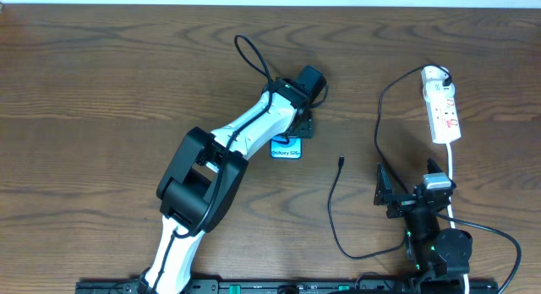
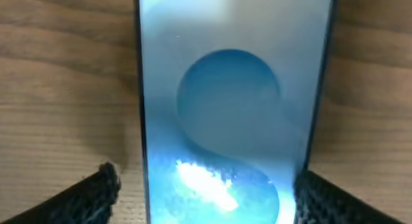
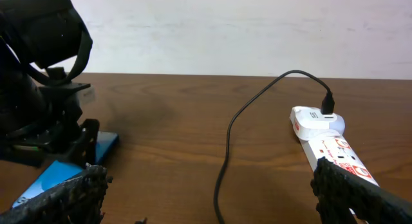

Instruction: Plug charger to phone and switch on socket

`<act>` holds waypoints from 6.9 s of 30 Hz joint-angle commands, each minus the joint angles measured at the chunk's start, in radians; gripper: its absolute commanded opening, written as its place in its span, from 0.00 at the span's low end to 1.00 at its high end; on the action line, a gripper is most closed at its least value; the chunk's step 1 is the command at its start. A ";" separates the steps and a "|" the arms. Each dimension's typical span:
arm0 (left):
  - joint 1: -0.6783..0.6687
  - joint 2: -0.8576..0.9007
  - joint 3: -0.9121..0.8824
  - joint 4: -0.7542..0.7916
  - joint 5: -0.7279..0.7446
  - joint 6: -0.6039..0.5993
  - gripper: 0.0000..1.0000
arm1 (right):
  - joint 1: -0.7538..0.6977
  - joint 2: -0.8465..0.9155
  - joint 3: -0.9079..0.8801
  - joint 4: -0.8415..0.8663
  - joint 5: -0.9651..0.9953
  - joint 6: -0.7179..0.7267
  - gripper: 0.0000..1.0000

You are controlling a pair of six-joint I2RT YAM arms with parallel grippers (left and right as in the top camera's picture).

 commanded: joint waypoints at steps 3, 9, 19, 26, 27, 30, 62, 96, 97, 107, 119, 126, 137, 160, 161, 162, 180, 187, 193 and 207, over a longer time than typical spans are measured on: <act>-0.002 -0.003 -0.015 0.027 0.006 0.027 0.95 | -0.006 -0.006 -0.001 -0.005 0.007 -0.009 0.99; -0.002 -0.014 0.023 0.025 0.049 0.043 0.95 | -0.006 -0.006 -0.001 -0.005 0.007 -0.009 0.99; -0.002 -0.018 0.056 0.022 0.021 -0.209 0.96 | -0.006 -0.006 -0.001 -0.005 0.007 -0.009 0.99; -0.002 -0.018 0.031 0.038 -0.058 -0.261 0.96 | -0.006 -0.006 -0.001 -0.005 0.007 -0.009 0.99; -0.002 -0.018 0.025 0.042 -0.058 -0.267 0.96 | -0.006 -0.006 -0.001 -0.005 0.007 -0.009 0.99; -0.003 -0.018 0.021 0.043 -0.057 -0.298 0.96 | -0.006 -0.006 -0.001 -0.005 0.007 -0.009 0.99; -0.025 0.070 0.006 0.042 -0.080 -0.238 0.96 | -0.006 -0.006 -0.001 -0.005 0.007 -0.009 0.99; -0.025 0.079 0.007 -0.008 0.062 0.024 0.93 | -0.006 -0.006 -0.001 -0.005 0.007 -0.009 0.99; -0.025 0.079 0.007 -0.007 0.055 0.025 0.93 | -0.006 -0.006 -0.001 -0.005 0.007 -0.009 0.99; -0.024 0.079 0.007 0.023 0.048 0.024 0.92 | -0.006 -0.006 -0.001 -0.005 0.007 -0.009 0.99; -0.016 0.079 0.007 0.033 0.048 0.024 0.84 | -0.006 -0.006 -0.001 -0.005 0.007 -0.009 0.99; -0.013 0.079 0.007 0.053 0.048 0.025 0.85 | -0.006 -0.006 -0.001 -0.005 0.007 -0.009 0.99; -0.013 0.079 0.007 0.093 -0.005 0.025 0.98 | -0.006 -0.006 -0.001 -0.005 0.007 -0.009 0.99; -0.015 0.079 0.007 0.049 -0.005 0.029 0.88 | -0.006 -0.006 -0.001 -0.005 0.007 -0.009 0.99; -0.015 0.079 0.007 0.049 -0.005 0.029 0.87 | -0.006 -0.006 -0.001 -0.005 0.007 -0.009 0.99; -0.015 0.079 0.007 0.050 -0.005 0.029 0.87 | -0.006 -0.006 -0.001 -0.005 0.007 -0.009 0.99; -0.014 0.079 0.007 0.053 -0.005 0.024 0.80 | -0.006 -0.006 -0.001 -0.005 0.007 -0.009 0.99; -0.014 0.078 0.009 0.054 -0.005 0.025 0.80 | -0.006 -0.006 -0.001 -0.005 0.007 -0.009 0.99; -0.013 0.044 0.022 0.051 -0.003 0.024 0.79 | -0.006 -0.006 -0.001 -0.005 0.007 -0.009 0.99; -0.013 -0.108 0.022 0.025 0.004 0.025 0.78 | -0.006 -0.006 -0.001 -0.005 0.007 -0.009 0.99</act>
